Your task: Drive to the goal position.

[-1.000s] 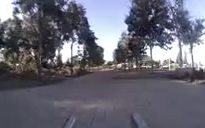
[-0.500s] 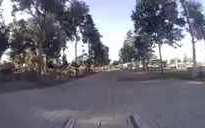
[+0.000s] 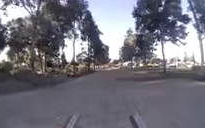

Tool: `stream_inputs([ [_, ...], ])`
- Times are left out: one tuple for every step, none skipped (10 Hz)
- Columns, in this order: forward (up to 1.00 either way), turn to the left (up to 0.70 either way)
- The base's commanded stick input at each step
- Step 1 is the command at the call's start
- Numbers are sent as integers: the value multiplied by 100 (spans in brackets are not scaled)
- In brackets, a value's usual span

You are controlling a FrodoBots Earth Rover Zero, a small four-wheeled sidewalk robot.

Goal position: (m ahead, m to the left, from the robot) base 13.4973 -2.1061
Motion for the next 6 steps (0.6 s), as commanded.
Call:
stream_inputs([
  [100, 0],
  [100, 0],
  [100, 0],
  [100, 0],
  [100, 0],
  [100, 0],
])
